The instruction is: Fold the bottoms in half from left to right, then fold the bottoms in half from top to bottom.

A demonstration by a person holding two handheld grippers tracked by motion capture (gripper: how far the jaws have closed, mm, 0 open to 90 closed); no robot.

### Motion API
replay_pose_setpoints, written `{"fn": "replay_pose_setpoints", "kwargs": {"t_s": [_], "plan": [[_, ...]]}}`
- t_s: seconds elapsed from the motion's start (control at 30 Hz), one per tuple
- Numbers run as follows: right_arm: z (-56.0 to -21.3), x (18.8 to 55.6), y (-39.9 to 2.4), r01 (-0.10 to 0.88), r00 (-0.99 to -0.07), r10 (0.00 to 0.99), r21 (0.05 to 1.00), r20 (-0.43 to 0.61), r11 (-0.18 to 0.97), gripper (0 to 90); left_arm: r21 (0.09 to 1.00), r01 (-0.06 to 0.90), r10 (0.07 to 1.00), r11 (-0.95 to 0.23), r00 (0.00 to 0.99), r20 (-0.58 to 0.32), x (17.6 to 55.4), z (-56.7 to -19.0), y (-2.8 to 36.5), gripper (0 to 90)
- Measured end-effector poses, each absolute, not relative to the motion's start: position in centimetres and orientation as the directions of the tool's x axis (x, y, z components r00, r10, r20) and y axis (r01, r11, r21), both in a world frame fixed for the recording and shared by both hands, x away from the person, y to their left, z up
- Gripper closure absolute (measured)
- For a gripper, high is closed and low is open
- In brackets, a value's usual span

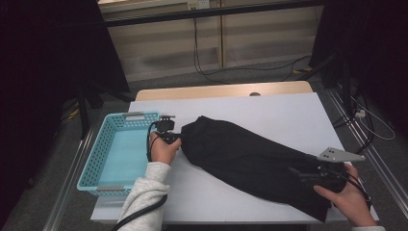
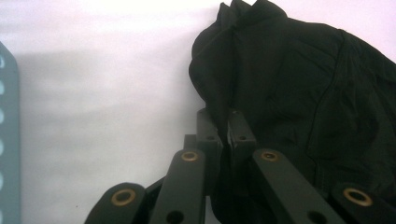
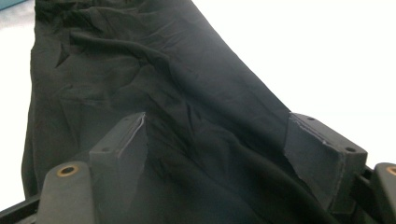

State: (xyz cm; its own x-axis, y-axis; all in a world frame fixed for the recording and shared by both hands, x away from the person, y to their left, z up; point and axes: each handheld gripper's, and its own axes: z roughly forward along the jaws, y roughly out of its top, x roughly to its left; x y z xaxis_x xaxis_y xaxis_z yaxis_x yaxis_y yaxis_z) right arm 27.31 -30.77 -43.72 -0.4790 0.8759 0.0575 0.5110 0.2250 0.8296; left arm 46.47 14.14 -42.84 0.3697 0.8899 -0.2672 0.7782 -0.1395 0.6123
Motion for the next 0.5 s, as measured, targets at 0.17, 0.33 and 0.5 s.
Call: {"fn": "replay_pose_setpoints", "kwargs": {"t_s": [0.17, 0.33, 0.5], "plan": [[-43.6, 27.4, -30.7, 0.506, -0.486, 0.872, 0.831, 0.054, 0.231, 20.9, 0.616, 0.776, 0.892, -0.135, 0.366, -0.266, 46.8, -42.0, 14.4, 86.8], [-43.5, 27.2, -31.0, 0.506, -0.473, 0.879, 0.836, 0.063, 0.212, 19.6, 0.624, 0.768, 0.896, -0.141, 0.367, -0.25, 47.0, -40.9, 14.6, 86.8], [-43.5, 27.3, -30.9, 0.501, -0.477, 0.877, 0.838, 0.059, 0.216, 18.9, 0.63, 0.763, 0.894, -0.144, 0.373, -0.249, 47.2, -40.1, 15.1, 86.8]]}}
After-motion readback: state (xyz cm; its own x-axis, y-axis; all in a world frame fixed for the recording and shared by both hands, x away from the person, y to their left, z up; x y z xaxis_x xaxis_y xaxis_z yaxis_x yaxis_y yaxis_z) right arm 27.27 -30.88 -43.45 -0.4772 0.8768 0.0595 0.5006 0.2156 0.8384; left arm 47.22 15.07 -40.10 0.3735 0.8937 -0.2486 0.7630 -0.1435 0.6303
